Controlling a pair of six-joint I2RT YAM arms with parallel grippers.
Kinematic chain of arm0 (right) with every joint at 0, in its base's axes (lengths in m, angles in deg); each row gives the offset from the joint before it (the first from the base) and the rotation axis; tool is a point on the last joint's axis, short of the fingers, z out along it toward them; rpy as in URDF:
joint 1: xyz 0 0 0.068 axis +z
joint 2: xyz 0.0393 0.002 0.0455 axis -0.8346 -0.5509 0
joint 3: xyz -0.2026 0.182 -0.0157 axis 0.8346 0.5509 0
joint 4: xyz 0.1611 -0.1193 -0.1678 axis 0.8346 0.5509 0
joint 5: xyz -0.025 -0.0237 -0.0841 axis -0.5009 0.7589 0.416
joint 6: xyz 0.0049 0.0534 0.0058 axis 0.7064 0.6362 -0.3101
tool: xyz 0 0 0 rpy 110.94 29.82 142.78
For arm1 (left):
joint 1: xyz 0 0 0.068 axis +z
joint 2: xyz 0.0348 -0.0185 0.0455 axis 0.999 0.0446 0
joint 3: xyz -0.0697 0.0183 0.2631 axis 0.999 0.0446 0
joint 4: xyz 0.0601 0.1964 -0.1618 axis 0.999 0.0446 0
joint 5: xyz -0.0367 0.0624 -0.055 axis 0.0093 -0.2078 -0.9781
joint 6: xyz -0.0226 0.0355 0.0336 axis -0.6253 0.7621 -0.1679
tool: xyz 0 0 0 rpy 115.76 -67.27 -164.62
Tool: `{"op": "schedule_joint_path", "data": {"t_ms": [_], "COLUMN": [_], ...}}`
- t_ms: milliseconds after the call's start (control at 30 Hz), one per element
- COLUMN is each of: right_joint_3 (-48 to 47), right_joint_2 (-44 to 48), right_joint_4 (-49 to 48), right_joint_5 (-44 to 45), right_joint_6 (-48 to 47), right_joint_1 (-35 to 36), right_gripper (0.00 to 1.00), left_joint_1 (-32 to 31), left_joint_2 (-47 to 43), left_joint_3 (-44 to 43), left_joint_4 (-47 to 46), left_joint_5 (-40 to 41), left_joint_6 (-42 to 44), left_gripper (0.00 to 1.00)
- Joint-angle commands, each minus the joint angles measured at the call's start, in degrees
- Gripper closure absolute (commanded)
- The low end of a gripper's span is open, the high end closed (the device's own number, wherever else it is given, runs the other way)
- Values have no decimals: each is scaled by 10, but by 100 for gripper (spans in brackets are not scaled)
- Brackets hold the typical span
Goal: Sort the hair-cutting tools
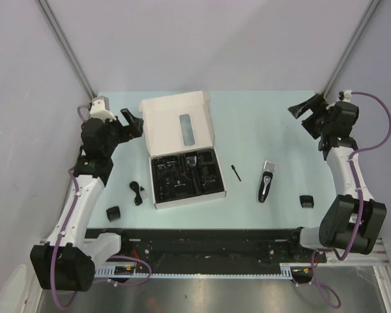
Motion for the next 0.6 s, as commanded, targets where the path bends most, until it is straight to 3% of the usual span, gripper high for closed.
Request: {"op": "schedule_joint_path", "data": {"t_ms": [0,133,233,333,400,567], "right_joint_3": [-16,0,1,4,8,17], "right_joint_2": [20,43,38,31,29,9], "right_joint_4": [13,57,119,187,219,334], "right_joint_5": [-29,54,134,241,365,451], "right_joint_6": [-59,-140,-139,-146,-131,-46], "right_joint_1": [30,112,147,228,290,318], "right_gripper": [0,0,0,1,2,6], "left_joint_1": [5,5,5,5,5,5], "left_joint_2": [-25,-28,-26,-18,-19,-34], "left_joint_3": [5,13,16,18,22,48], "left_joint_4": [-7,-6,-6,-6,-6,-6], "left_joint_5": [32,48,46,33,19,26], "left_joint_6": [-17,-19,-32,-29,-27,-18], "left_gripper": [0,0,0,0,0,0]}}
